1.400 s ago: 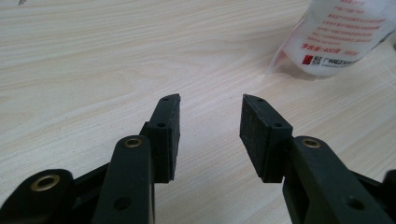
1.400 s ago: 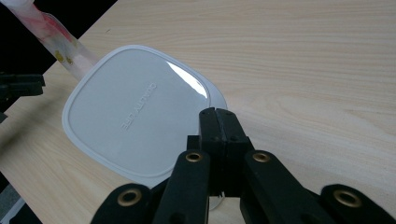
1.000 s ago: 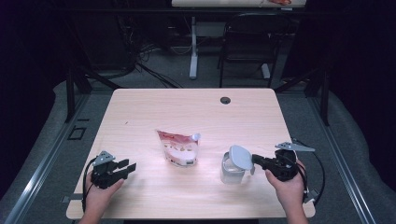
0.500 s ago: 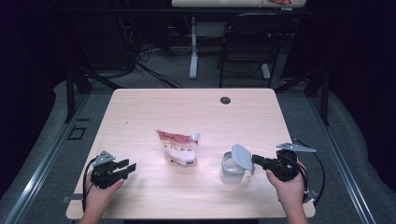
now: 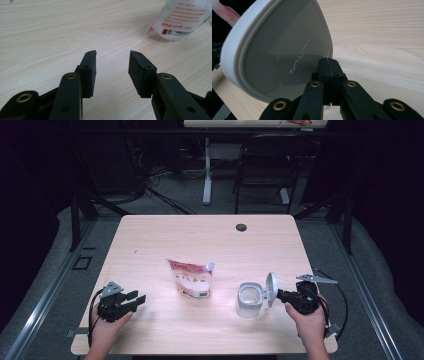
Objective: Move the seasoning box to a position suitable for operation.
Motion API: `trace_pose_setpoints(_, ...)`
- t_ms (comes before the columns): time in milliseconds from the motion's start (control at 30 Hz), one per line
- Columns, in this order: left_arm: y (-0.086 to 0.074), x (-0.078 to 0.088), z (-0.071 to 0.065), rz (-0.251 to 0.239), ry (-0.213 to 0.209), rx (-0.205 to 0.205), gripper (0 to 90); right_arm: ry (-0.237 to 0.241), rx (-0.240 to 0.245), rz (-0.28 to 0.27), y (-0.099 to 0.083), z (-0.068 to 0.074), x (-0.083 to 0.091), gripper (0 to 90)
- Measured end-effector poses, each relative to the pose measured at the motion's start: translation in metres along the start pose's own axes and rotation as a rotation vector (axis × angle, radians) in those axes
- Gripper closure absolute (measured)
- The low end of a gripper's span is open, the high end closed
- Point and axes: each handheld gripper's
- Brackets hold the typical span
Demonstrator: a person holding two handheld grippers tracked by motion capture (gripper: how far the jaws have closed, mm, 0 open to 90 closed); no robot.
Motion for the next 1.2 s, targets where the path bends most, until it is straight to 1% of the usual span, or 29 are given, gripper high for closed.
trace_pose_setpoints(67,0.000,0.001,0.001,0.011,-0.003,-0.002,57.9,0.008,-0.009,-0.007,-0.001,-0.001,0.000,90.0)
trace_pose_setpoints(100,0.000,0.000,0.000,0.003,-0.001,0.000,57.9,-0.001,-0.009,-0.006,-0.001,-0.002,0.000,90.0)
trace_pose_setpoints(133,0.000,0.000,0.000,0.003,-0.001,0.000,57.9,-0.015,-0.005,-0.002,-0.002,-0.002,0.000,90.0)
trace_pose_setpoints(200,0.000,0.001,0.000,0.003,-0.002,-0.001,57.9,-0.022,-0.005,-0.002,-0.003,-0.003,0.001,89.6)
trace_pose_setpoints(367,0.000,0.001,0.000,-0.001,-0.001,0.000,57.7,-0.063,0.007,0.009,-0.011,-0.004,0.001,86.8)
trace_pose_setpoints(400,0.000,0.001,0.000,-0.001,0.000,0.000,57.7,-0.071,0.014,0.020,-0.012,-0.004,0.002,86.6)
trace_pose_setpoints(467,0.000,0.001,0.000,-0.002,0.000,-0.001,57.6,-0.087,0.020,0.024,-0.015,-0.004,0.002,86.1)
trace_pose_setpoints(500,0.000,0.001,0.000,-0.002,0.000,-0.001,57.5,-0.087,0.020,0.024,-0.015,-0.004,0.002,86.1)
trace_pose_setpoints(533,0.000,0.001,0.000,-0.002,0.001,0.000,57.5,-0.103,0.030,0.026,-0.017,-0.002,0.003,85.5)
trace_pose_setpoints(600,0.000,0.001,0.000,-0.002,0.001,0.000,57.4,-0.116,0.043,0.033,-0.018,-0.001,0.004,85.0)
trace_pose_setpoints(633,0.000,0.001,0.000,-0.002,0.000,0.000,57.2,-0.119,0.042,0.033,-0.020,-0.001,0.004,84.5)
trace_pose_setpoints(800,0.000,0.001,0.000,-0.003,-0.001,0.001,56.6,-0.133,0.071,0.071,-0.027,0.004,0.004,81.1)
trace_pose_setpoints(933,0.000,0.001,0.000,-0.003,-0.001,0.001,56.4,-0.145,0.090,0.084,-0.032,0.008,0.003,78.9)
trace_pose_setpoints(967,0.000,0.001,0.000,-0.003,-0.001,0.002,56.4,-0.141,0.092,0.092,-0.033,0.008,0.003,78.5)
trace_pose_setpoints(1033,0.000,0.001,-0.001,-0.003,-0.002,0.001,56.4,-0.133,0.093,0.094,-0.034,0.008,0.002,76.8)
trace_pose_setpoints(1100,0.000,0.001,-0.001,-0.001,-0.004,0.001,56.4,-0.133,0.097,0.093,-0.035,0.009,-0.001,74.0)
trace_pose_setpoints(1133,0.000,0.001,-0.001,0.000,-0.003,0.001,56.3,-0.144,0.103,0.098,-0.035,0.009,-0.002,73.2)
trace_pose_setpoints(1200,0.000,0.000,-0.001,0.002,-0.004,0.000,56.3,-0.140,0.104,0.099,-0.034,0.009,-0.006,72.5)
Point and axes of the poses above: each handheld gripper's, and its own axes: x roughly backward along the jaws, y roughly out of its top, z roughly to its left, and after that the axes turned 8 degrees about x, right-handed
